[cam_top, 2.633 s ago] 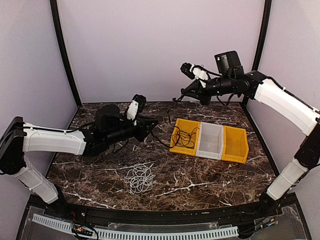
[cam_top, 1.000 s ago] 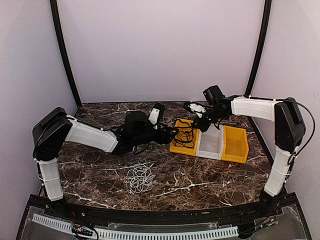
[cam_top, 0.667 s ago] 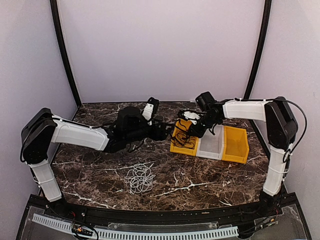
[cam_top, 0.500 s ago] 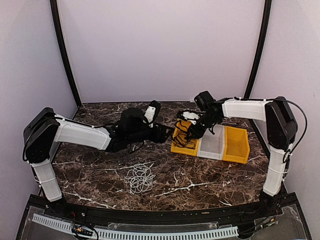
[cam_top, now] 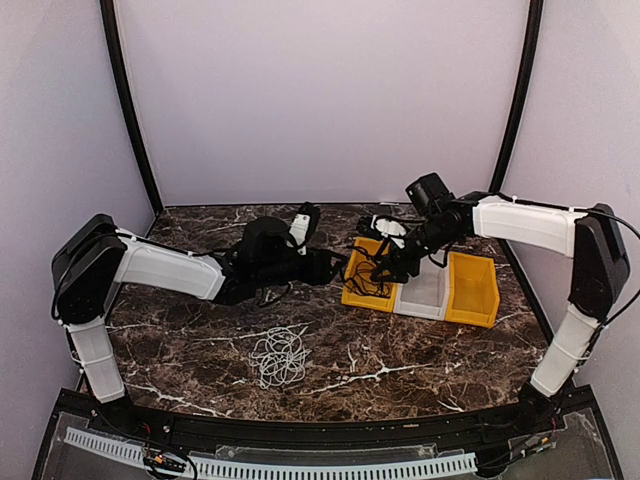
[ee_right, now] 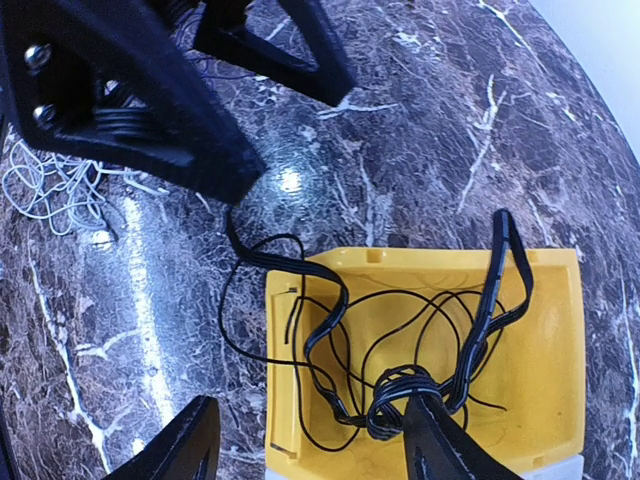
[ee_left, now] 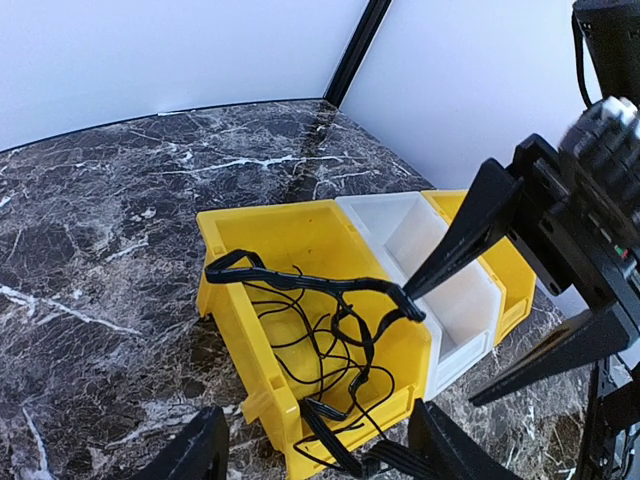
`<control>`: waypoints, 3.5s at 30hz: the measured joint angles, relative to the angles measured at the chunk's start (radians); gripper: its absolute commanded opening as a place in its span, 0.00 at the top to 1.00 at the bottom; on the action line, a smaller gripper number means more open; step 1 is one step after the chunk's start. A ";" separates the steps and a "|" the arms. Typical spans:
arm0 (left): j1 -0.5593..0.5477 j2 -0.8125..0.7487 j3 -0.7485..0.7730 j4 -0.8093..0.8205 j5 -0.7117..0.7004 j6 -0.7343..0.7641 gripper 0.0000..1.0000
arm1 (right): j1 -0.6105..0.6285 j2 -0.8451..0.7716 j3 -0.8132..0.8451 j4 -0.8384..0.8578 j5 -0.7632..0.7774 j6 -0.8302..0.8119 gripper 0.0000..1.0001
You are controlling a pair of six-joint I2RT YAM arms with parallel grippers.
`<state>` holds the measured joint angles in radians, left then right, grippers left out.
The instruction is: Untangle the cables
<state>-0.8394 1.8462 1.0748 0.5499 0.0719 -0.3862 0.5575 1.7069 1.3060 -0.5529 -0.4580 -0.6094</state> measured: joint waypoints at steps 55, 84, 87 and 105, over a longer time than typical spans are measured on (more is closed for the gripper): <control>0.034 -0.032 -0.050 0.024 0.061 -0.312 0.41 | 0.250 0.039 -0.175 0.395 0.218 0.014 0.28; 0.089 -0.031 -0.113 0.143 0.147 -0.553 0.46 | 0.309 0.049 -0.298 0.692 0.457 -0.039 0.59; 0.096 -0.026 -0.115 0.220 0.179 -0.607 0.47 | 0.313 0.033 -0.319 0.668 0.447 -0.077 0.55; 0.116 0.031 -0.148 0.406 0.261 -0.794 0.48 | 0.328 0.146 -0.270 0.785 0.577 -0.103 0.96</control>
<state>-0.7231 1.8774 0.9264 0.9562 0.3332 -1.1801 0.8860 1.8530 1.0355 0.2321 0.1192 -0.7124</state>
